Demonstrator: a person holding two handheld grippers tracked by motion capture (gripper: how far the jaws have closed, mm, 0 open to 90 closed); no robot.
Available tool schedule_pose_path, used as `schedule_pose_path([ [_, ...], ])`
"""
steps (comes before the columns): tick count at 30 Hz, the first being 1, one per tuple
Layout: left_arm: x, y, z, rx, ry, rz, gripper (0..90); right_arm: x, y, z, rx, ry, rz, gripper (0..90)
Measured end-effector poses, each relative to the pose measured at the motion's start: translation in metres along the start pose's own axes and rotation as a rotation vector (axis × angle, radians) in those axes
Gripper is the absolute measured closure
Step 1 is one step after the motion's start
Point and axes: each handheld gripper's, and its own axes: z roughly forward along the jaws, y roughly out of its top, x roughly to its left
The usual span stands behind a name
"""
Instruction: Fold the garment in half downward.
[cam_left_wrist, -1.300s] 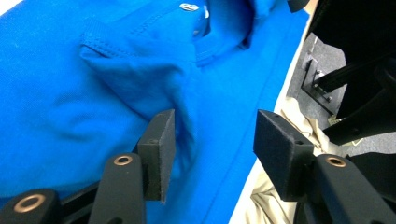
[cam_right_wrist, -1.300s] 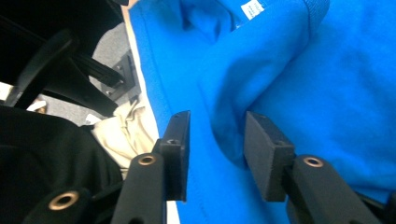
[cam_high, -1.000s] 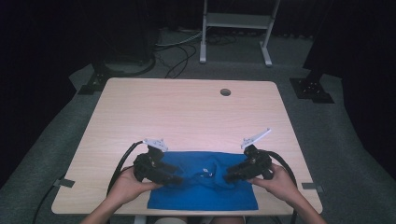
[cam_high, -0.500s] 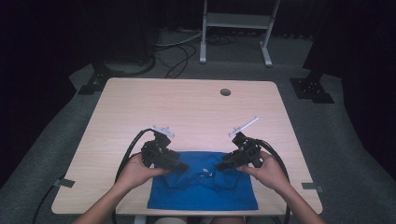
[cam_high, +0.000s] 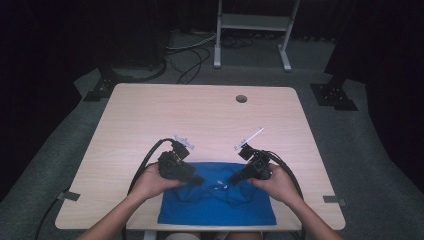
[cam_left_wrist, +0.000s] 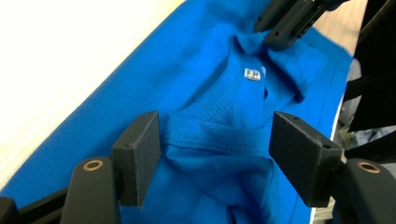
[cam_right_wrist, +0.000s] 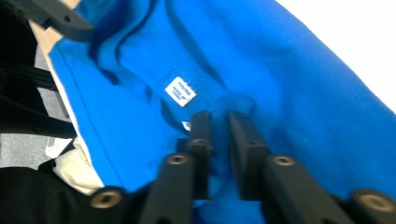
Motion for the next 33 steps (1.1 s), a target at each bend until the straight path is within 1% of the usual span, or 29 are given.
schedule_pose_path([
  [1,0.000,0.000,-0.002,-0.010,0.000,0.000,33.4,0.002,-0.002,-0.002,-0.013,0.012,-0.017,84.5],
  [2,-0.001,-0.001,-0.005,-0.023,0.000,0.002,33.4,0.003,-0.002,-0.003,-0.016,0.015,-0.029,84.7],
  [3,-0.001,-0.001,-0.008,-0.030,-0.004,0.000,33.4,0.005,-0.003,-0.005,-0.022,0.029,-0.047,85.0],
  [4,-0.001,-0.002,-0.009,-0.032,-0.001,-0.002,32.7,0.009,-0.005,-0.007,-0.024,0.030,-0.062,85.0],
  [5,-0.001,-0.002,-0.010,-0.031,0.004,0.001,32.3,0.011,-0.006,-0.008,-0.026,0.028,-0.075,85.0],
  [6,-0.002,-0.002,-0.012,-0.028,0.006,0.007,32.3,0.013,-0.007,-0.009,-0.027,0.036,-0.085,85.1],
  [7,-0.002,-0.002,-0.013,-0.029,0.008,0.007,32.2,0.016,-0.009,-0.011,-0.030,0.046,-0.107,85.0],
  [9,-0.003,-0.003,-0.015,-0.035,0.009,0.011,32.2,0.020,-0.012,-0.013,-0.033,0.044,-0.129,85.0],
  [10,-0.003,-0.003,-0.016,-0.037,0.008,0.009,32.2,0.022,-0.014,-0.014,-0.038,0.058,-0.145,85.0],
  [12,-0.003,-0.004,-0.016,-0.038,0.010,0.009,32.2,0.028,-0.018,-0.015,-0.041,0.068,-0.178,85.0],
  [17,-0.003,-0.004,-0.017,-0.038,0.013,0.005,32.2,0.036,-0.030,-0.014,-0.029,0.109,-0.244,84.9],
  [19,-0.003,-0.004,-0.018,-0.040,0.014,0.004,32.2,0.038,-0.034,-0.012,-0.015,0.117,-0.252,84.8],
  [21,-0.004,-0.004,-0.018,-0.043,0.018,0.003,32.2,0.040,-0.039,-0.008,0.006,0.138,-0.269,84.8],
  [26,-0.005,-0.004,-0.016,-0.029,0.022,0.012,32.2,0.045,-0.049,0.002,0.064,0.182,-0.311,84.1],
  [27,-0.005,-0.004,-0.015,-0.028,0.023,0.011,32.1,0.046,-0.052,0.004,0.085,0.201,-0.313,83.1],
  [28,-0.005,-0.004,-0.015,-0.029,0.023,0.011,32.1,0.046,-0.053,0.006,0.103,0.216,-0.313,80.2],
  [30,-0.005,-0.004,-0.015,-0.031,0.022,0.009,32.1,0.044,-0.055,0.006,0.128,0.234,-0.309,73.9],
  [32,-0.005,-0.004,-0.015,-0.031,0.022,0.010,32.1,0.042,-0.054,0.001,0.099,0.234,-0.312,71.0],
  [33,-0.005,-0.004,-0.016,-0.032,0.022,0.009,32.1,0.041,-0.051,-0.004,0.069,0.246,-0.303,69.1],
])
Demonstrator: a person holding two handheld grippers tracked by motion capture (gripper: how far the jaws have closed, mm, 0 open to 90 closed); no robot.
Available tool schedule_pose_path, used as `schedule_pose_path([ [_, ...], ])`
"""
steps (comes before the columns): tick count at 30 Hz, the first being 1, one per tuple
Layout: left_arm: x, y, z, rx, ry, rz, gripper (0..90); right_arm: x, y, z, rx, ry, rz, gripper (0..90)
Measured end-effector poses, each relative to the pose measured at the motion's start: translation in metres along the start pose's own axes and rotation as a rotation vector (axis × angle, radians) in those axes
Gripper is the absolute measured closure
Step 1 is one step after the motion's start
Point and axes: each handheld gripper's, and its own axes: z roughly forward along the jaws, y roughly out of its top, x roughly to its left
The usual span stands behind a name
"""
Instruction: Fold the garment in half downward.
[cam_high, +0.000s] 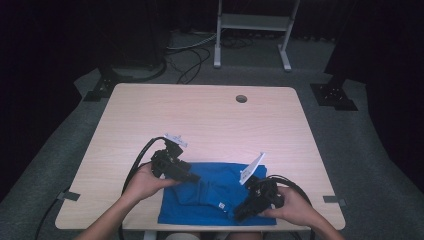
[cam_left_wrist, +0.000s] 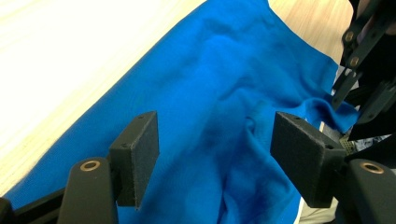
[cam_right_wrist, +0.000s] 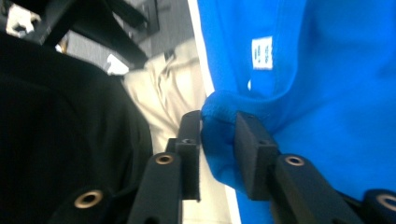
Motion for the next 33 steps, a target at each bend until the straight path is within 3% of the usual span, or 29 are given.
schedule_pose_path([
  [5,0.000,-0.002,-0.003,-0.004,0.006,0.001,32.1,-0.009,0.014,-0.015,-0.161,-0.006,0.032,63.8],
  [7,0.001,-0.003,-0.005,-0.005,0.009,0.001,32.1,-0.018,0.022,-0.013,-0.205,-0.067,0.071,64.1],
  [9,0.001,-0.004,-0.006,-0.009,0.009,-0.004,32.1,-0.026,0.028,-0.005,-0.203,-0.147,0.122,64.5],
  [11,0.002,-0.005,-0.008,-0.010,0.010,-0.002,32.0,-0.028,0.034,0.004,-0.186,-0.207,0.118,65.1],
  [14,0.003,-0.006,-0.010,-0.014,0.013,-0.007,32.0,-0.027,0.043,0.018,-0.172,-0.225,0.106,65.4],
  [21,0.004,-0.006,-0.013,-0.021,0.015,-0.006,31.4,-0.012,0.051,0.034,-0.145,-0.115,0.033,64.8],
  [26,0.002,-0.006,-0.012,-0.022,0.018,-0.004,31.3,0.003,0.048,0.045,-0.112,-0.007,-0.035,62.2],
  [28,0.000,-0.006,-0.011,-0.019,0.018,-0.004,31.3,0.007,0.047,0.044,-0.117,-0.020,-0.052,61.8],
  [33,-0.001,-0.005,-0.011,-0.013,0.017,0.004,30.9,0.003,0.041,0.034,-0.154,-0.028,-0.017,60.9],
])
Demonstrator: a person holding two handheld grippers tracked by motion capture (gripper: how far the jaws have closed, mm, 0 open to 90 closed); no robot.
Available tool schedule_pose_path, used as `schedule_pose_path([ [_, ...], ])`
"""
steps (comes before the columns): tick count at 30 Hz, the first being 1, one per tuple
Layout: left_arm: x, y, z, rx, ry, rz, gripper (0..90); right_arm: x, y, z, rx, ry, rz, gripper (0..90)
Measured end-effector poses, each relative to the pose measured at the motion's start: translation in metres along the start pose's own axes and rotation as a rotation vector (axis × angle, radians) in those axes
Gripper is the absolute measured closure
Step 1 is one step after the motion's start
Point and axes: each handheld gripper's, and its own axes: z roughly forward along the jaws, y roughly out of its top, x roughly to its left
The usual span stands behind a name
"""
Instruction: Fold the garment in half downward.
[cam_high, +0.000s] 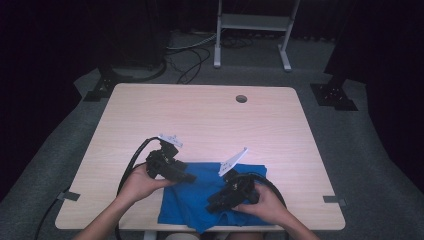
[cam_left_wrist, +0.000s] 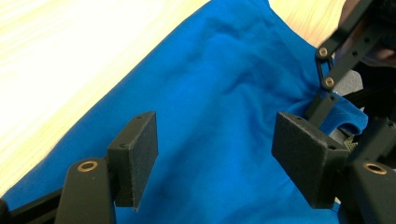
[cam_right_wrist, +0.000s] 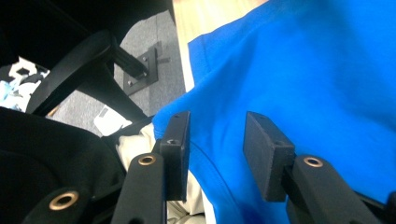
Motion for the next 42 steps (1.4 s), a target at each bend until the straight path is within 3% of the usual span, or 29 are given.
schedule_pose_path([
  [8,-0.003,0.003,0.005,0.005,-0.014,0.009,30.3,0.000,-0.013,-0.015,-0.023,-0.061,-0.012,54.8],
  [11,-0.005,0.003,0.008,0.003,-0.030,0.021,27.2,0.000,-0.018,-0.024,-0.044,-0.125,-0.025,47.4],
  [14,-0.007,0.003,0.010,-0.013,-0.041,0.040,25.0,0.002,-0.022,-0.032,-0.069,-0.189,-0.073,42.8],
  [17,-0.012,0.004,0.013,-0.015,-0.027,0.085,22.6,0.004,-0.026,-0.037,-0.074,-0.267,-0.118,37.1],
  [19,-0.018,0.004,0.015,-0.013,-0.017,0.131,21.2,0.004,-0.027,-0.040,-0.073,-0.326,-0.119,30.8],
  [23,-0.027,0.005,0.017,-0.019,0.006,0.198,19.7,0.005,-0.028,-0.042,-0.040,-0.359,-0.108,26.9],
  [27,-0.033,0.006,0.017,-0.033,0.035,0.231,18.5,0.004,-0.030,-0.040,0.000,-0.397,-0.112,21.3],
  [31,-0.034,0.006,0.023,0.040,0.075,0.260,18.6,0.001,-0.033,-0.036,0.049,-0.433,-0.115,18.8],
  [37,-0.032,0.001,0.033,0.105,0.134,0.312,18.6,-0.004,-0.036,-0.029,0.097,-0.457,-0.099,14.3],
  [42,-0.025,-0.001,0.044,0.150,0.155,0.308,18.6,-0.006,-0.037,-0.015,0.145,-0.480,-0.129,14.3],
])
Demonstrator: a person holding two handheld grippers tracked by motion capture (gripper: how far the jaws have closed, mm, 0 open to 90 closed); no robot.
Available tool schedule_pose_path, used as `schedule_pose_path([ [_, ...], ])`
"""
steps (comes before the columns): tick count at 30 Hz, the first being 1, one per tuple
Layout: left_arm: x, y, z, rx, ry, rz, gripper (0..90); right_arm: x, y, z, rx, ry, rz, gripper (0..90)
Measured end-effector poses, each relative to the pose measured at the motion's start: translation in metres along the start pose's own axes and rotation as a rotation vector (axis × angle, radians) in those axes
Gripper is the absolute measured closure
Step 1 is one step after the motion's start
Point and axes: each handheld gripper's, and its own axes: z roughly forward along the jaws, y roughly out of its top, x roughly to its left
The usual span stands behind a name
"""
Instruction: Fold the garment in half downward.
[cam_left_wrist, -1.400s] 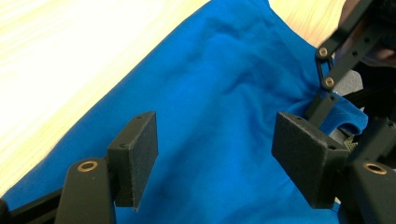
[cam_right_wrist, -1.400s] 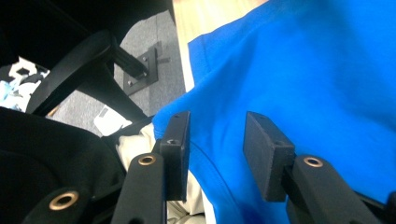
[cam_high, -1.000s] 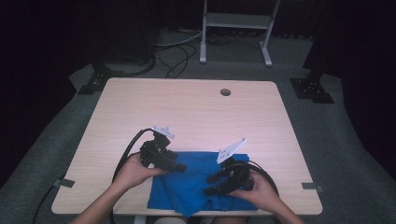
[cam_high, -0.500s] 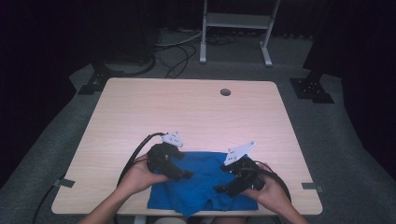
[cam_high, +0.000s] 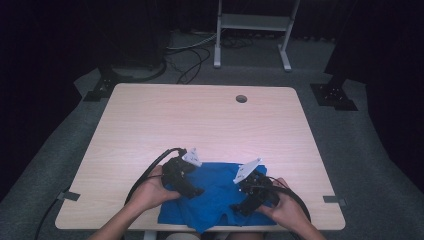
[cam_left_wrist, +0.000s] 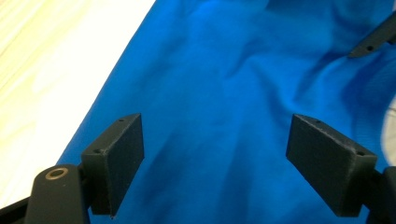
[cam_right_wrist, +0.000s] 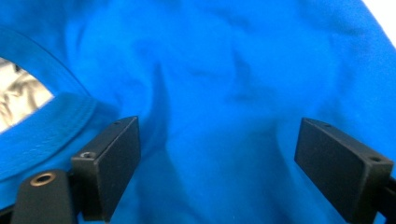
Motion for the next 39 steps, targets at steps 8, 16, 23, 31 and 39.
schedule_pose_path([
  [8,0.002,0.001,0.020,0.054,0.032,0.016,18.5,-0.005,-0.007,0.009,0.010,-0.003,-0.022,14.1],
  [16,0.005,0.012,0.035,0.073,0.041,0.019,18.4,-0.018,-0.015,0.005,-0.002,0.000,-0.050,13.6],
  [23,0.008,0.030,0.048,0.059,0.056,0.034,18.4,-0.034,-0.027,-0.001,-0.012,-0.008,-0.042,13.3],
  [31,0.010,0.051,0.063,0.033,0.059,0.027,18.4,-0.052,-0.044,-0.011,-0.023,-0.024,-0.009,12.7],
  [39,0.016,0.067,0.074,0.021,0.072,0.012,18.4,-0.062,-0.056,-0.016,-0.045,-0.046,0.026,12.4],
])
